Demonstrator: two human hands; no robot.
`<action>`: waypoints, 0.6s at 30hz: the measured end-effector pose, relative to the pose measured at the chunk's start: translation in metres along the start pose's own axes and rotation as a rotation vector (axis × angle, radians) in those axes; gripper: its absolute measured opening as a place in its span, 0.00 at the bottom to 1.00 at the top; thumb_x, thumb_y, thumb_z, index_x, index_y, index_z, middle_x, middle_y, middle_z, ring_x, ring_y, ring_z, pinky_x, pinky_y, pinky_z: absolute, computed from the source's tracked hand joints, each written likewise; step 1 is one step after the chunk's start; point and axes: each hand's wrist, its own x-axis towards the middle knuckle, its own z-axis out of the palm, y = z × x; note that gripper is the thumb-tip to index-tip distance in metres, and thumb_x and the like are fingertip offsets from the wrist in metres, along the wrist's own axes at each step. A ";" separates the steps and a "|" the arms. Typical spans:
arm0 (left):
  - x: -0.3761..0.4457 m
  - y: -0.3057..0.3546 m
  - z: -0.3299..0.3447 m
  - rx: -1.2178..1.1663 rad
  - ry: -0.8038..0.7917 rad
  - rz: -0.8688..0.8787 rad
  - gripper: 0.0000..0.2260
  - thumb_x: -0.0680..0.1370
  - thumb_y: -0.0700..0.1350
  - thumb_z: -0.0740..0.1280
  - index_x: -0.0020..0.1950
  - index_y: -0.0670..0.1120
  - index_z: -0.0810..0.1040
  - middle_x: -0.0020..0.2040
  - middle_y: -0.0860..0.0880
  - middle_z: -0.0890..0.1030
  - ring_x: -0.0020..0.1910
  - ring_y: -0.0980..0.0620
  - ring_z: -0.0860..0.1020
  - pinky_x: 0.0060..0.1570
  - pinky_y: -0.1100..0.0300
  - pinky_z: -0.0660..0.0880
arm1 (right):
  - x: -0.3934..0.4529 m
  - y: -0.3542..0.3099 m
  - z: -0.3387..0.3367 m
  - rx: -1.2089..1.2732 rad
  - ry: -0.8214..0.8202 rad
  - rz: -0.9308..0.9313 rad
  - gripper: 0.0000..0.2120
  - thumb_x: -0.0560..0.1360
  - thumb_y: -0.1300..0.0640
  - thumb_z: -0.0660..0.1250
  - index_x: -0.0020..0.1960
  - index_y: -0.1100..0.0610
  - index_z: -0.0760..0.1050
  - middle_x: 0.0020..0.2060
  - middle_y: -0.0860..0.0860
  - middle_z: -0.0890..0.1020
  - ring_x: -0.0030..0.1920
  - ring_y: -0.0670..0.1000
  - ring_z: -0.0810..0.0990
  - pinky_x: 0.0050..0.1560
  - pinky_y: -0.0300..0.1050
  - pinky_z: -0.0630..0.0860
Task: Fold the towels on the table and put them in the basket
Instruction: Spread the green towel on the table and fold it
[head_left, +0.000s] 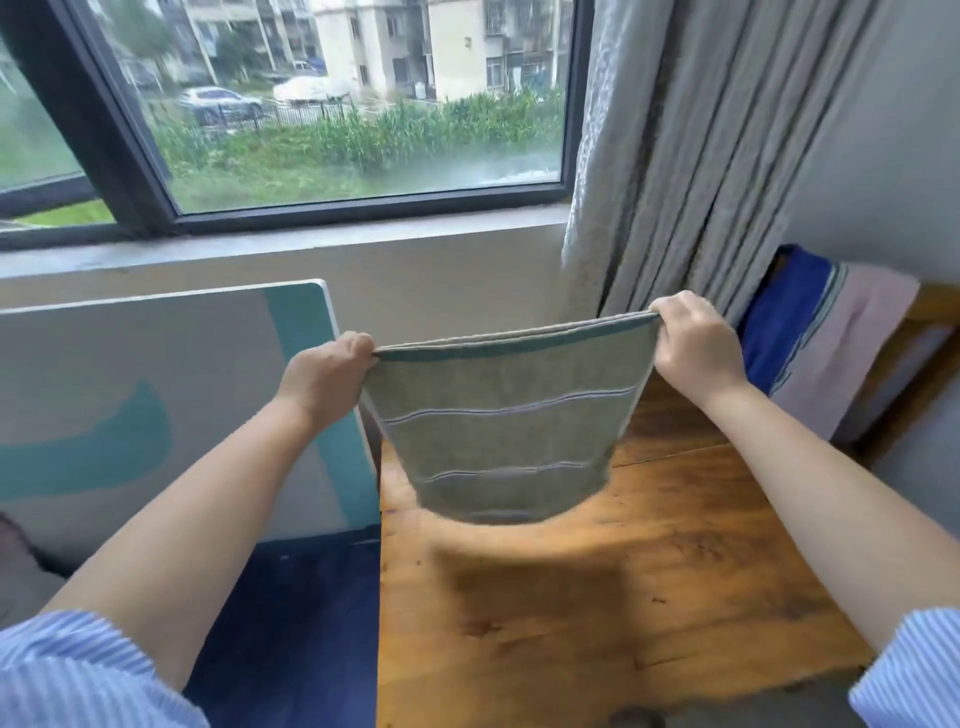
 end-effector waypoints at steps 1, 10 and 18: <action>0.000 -0.003 -0.001 0.076 0.054 0.059 0.05 0.73 0.43 0.55 0.39 0.42 0.62 0.25 0.42 0.75 0.14 0.46 0.71 0.11 0.64 0.62 | -0.003 0.002 0.000 0.018 0.026 -0.004 0.17 0.71 0.61 0.51 0.46 0.69 0.76 0.40 0.67 0.78 0.43 0.67 0.78 0.37 0.54 0.76; 0.001 -0.009 0.016 0.397 -0.358 0.115 0.05 0.75 0.40 0.68 0.48 0.39 0.76 0.44 0.44 0.81 0.39 0.49 0.82 0.30 0.60 0.74 | -0.001 0.021 0.037 0.018 -0.338 0.037 0.12 0.75 0.65 0.57 0.54 0.66 0.76 0.51 0.64 0.78 0.55 0.62 0.76 0.53 0.52 0.71; 0.049 -0.005 0.034 0.338 -0.521 -0.351 0.11 0.75 0.28 0.55 0.45 0.43 0.61 0.54 0.39 0.77 0.51 0.39 0.78 0.45 0.52 0.73 | 0.043 0.023 0.098 0.122 -0.202 -0.016 0.08 0.71 0.73 0.60 0.45 0.70 0.76 0.43 0.68 0.77 0.44 0.66 0.79 0.42 0.53 0.75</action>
